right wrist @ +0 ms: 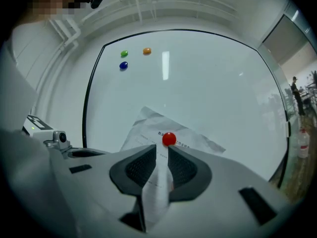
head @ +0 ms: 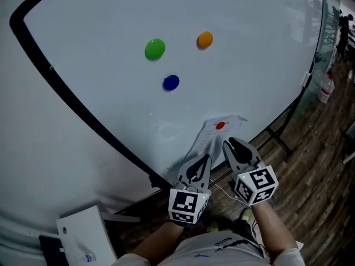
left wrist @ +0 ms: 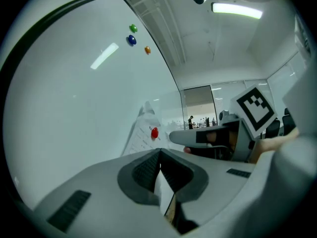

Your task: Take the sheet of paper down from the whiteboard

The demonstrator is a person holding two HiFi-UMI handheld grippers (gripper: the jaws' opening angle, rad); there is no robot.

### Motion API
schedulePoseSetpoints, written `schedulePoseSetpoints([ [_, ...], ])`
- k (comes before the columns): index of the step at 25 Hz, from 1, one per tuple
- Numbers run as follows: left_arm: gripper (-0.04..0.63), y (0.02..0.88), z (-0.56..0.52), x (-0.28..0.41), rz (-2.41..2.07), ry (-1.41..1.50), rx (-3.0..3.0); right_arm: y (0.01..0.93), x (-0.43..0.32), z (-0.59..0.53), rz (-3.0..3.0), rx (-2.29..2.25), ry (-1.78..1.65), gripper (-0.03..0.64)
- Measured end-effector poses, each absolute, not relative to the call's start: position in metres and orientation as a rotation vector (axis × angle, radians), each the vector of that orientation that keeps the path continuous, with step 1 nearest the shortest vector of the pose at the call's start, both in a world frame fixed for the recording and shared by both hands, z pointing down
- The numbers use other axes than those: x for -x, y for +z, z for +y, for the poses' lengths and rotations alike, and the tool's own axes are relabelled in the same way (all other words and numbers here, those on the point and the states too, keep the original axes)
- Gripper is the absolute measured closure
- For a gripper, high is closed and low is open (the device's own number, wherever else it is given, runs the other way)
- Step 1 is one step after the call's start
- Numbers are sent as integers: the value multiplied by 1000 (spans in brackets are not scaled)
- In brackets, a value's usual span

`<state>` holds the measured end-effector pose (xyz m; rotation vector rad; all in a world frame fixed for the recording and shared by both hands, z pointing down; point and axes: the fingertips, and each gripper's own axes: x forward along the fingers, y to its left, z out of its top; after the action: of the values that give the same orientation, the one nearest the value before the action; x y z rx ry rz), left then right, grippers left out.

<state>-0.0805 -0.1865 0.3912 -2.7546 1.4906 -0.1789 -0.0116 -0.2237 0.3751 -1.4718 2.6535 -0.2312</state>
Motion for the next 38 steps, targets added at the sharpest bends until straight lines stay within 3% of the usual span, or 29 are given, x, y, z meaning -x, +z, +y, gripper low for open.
schedulePoseSetpoints([
  [13,581,363,-192,97,1665,-171,2531,376,20,-267,2702,1374,-269,489],
  [23,578,347,-194,106,1711,-138,2410,375,28,-275,2694,1342,-285,483],
  [29,497,363,-201,109,1755,-218,2430,375,26,-276,2691,1374,-256,485],
  [38,491,367,-213,109,1773,-326,2381,374,28,-276,2715,1395,-210,483],
])
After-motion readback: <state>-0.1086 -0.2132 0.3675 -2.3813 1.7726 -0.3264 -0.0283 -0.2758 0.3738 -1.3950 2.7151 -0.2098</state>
